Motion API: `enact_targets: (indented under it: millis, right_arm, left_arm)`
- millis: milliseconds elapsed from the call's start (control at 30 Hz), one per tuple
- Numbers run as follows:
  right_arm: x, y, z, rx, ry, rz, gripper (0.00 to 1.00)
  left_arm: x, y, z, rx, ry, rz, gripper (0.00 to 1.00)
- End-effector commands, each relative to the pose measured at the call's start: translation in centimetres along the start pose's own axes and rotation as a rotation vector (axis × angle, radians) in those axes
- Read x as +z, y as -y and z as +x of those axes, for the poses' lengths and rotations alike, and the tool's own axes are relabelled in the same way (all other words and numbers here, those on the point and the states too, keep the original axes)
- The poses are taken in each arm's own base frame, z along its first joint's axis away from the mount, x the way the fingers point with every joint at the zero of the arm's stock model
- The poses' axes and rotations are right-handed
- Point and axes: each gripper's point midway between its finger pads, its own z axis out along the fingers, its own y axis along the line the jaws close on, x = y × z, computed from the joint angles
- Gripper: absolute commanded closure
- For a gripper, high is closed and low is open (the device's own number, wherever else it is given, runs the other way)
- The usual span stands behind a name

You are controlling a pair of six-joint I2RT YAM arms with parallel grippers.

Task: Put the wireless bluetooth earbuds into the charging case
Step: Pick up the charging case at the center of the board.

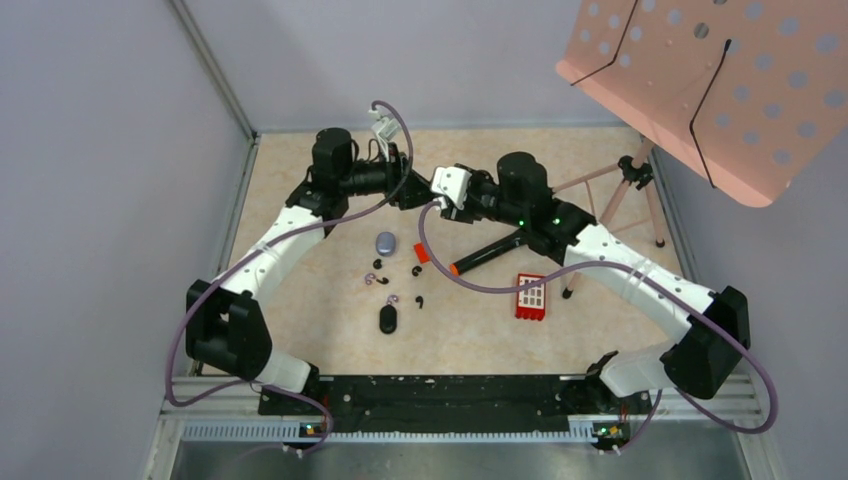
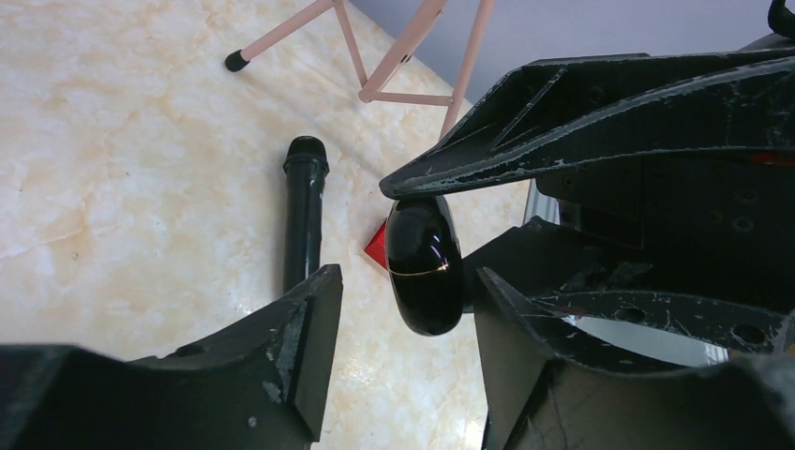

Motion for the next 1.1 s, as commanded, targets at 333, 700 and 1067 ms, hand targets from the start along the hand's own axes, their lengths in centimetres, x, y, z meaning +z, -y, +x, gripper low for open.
enact_targets:
  millis: [333,700,1067]
  right_arm:
    - [-0.4,1.6,-3.8,-0.163,0.107,0.061,0.52]
    - [-4.7,1.6,-3.4,0.370,0.005,-0.282,0.16]
    - [-4.7,-1.6,-3.8,0.437,0.008,-0.562,0.38]
  left_arm:
    - [0.8,1.5,-1.1,0.069,-0.020,0.108,0.89]
    - [-0.4,1.8,-0.3,0.336,-0.003,0.138,1.00]
    - [-1.6,4.2,0.7,0.719,0.077,0.244,1.00]
